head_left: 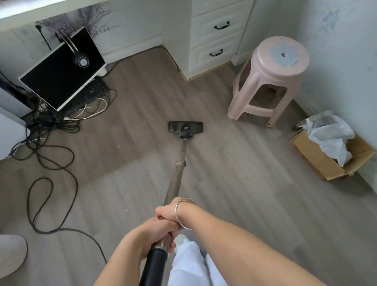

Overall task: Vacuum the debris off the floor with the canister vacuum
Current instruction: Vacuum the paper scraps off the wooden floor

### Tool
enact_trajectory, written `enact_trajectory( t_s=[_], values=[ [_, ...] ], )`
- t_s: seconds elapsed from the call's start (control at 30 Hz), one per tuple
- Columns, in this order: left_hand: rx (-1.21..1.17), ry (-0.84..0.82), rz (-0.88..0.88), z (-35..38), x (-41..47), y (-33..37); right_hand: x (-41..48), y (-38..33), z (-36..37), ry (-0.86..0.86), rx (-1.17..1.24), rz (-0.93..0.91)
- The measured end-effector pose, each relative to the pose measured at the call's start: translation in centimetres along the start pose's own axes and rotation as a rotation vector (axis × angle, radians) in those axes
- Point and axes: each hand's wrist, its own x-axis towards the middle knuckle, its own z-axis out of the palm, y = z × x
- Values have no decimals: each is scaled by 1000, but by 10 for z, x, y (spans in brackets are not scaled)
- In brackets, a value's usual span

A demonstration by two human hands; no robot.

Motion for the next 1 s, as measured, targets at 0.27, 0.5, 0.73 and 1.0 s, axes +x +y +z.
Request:
enact_trajectory(
  t_s=[0.27,0.5,0.73,1.0],
  values=[
    [90,-108,-42,20,-24,0,3,32,-5,74,331,-8],
    [239,-124,-38,83,-43,-12,-18,106,-22,143,505,-32],
    [544,-179,-37,153,-49,-16,-51,184,-52,145,611,-11],
    [768,-283,-36,239,-64,-18,-79,262,-72,294,888,35]
  ],
)
